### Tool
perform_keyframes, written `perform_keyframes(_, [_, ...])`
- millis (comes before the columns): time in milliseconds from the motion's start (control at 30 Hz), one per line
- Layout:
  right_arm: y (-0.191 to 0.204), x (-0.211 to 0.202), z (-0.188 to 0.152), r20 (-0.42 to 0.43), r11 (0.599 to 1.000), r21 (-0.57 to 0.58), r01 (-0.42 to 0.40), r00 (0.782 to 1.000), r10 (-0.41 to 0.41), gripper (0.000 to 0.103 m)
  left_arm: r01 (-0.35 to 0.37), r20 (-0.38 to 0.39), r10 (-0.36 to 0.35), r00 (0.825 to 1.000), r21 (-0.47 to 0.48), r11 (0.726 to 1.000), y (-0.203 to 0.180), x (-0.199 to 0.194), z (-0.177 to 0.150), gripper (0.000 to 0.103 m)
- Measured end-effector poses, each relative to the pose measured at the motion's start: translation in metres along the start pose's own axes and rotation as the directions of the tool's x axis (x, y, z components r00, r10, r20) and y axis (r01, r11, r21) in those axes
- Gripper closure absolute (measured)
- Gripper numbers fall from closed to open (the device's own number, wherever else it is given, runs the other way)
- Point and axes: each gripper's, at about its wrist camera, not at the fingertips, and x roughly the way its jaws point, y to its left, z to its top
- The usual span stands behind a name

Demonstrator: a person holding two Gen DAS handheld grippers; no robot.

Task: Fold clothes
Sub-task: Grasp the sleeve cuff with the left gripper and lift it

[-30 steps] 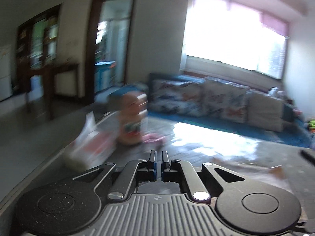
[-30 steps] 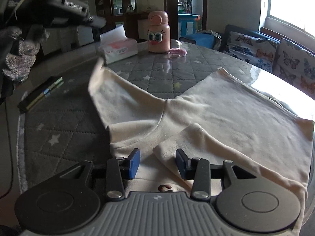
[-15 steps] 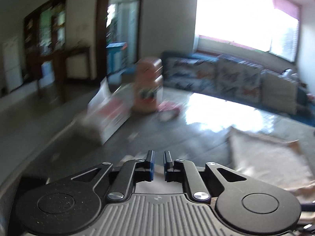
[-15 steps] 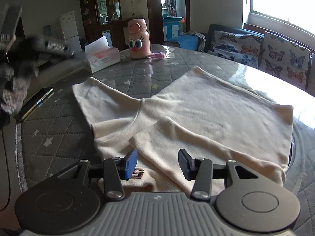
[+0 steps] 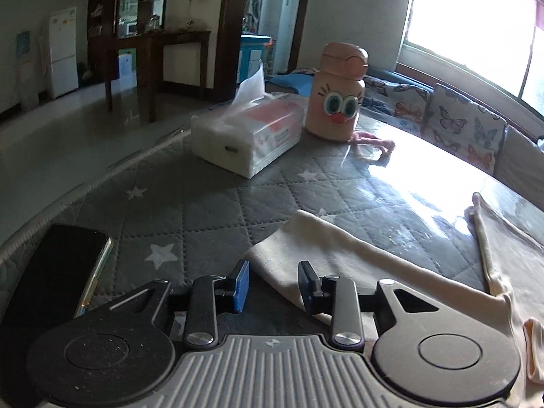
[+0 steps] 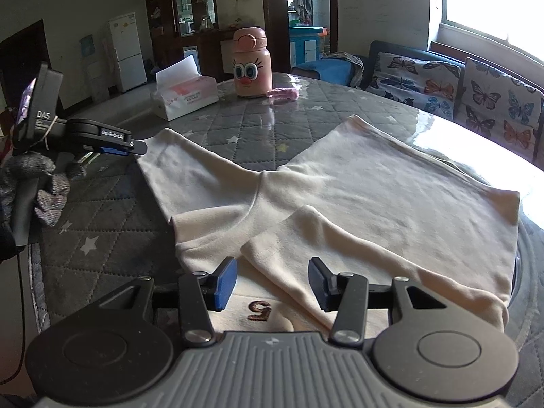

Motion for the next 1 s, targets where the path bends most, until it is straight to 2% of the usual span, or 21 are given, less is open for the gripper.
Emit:
perform_keyframes(100, [0.002,0.000,0.001,-0.002,1.000,-0.005,0.002,1.000,-0.002,0.056,-0.004,0.004,0.004,1.000,-0.002,1.000,0.000,0.003,0.001,0.071])
perform_keyframes(167, [0.003,-0.001,0.001,0.000,1.000,-0.004,0.004,1.000,-0.004,0.055,0.000,0.005,0.000,1.000,-0.007,1.000,0.000,0.004,0.004,0.091])
perform_keyframes(233, [0.003,-0.003,0.001,0.004,1.000,-0.001,0.006,1.000,-0.006,0.055,0.009,0.006,-0.009,1.000,-0.017,1.000,0.000,0.004,0.008,0.096])
perform_keyframes(367, [-0.001,-0.010,-0.001,0.016,1.000,0.013,0.012,1.000,-0.012,0.052,0.063,0.049,-0.062,0.997,-0.012,0.998,-0.011,-0.012,0.019,0.098])
perform_keyframes(500, [-0.007,-0.017,-0.004,0.029,0.999,0.031,0.022,0.999,-0.023,0.052,0.174,0.104,-0.177,0.979,0.045,0.984,-0.042,-0.044,0.030,0.099])
perform_keyframes(600, [-0.013,-0.023,-0.007,0.039,0.998,0.052,0.031,0.999,-0.033,0.052,0.272,0.127,-0.283,0.951,0.100,0.957,-0.071,-0.066,0.035,0.099])
perform_keyframes(700, [-0.021,-0.031,-0.010,0.053,0.996,0.075,0.042,0.998,-0.046,0.052,0.364,0.132,-0.386,0.913,0.166,0.917,-0.104,-0.088,0.035,0.099])
perform_keyframes(833, [-0.035,-0.044,-0.016,0.076,0.991,0.122,0.058,0.995,-0.067,0.052,0.472,0.101,-0.506,0.857,0.245,0.847,-0.149,-0.109,0.030,0.099])
perform_keyframes(1000, [-0.055,-0.058,-0.026,0.097,0.979,0.188,0.085,0.990,-0.104,0.052,0.591,0.033,-0.629,0.776,0.309,0.745,-0.196,-0.123,0.014,0.099])
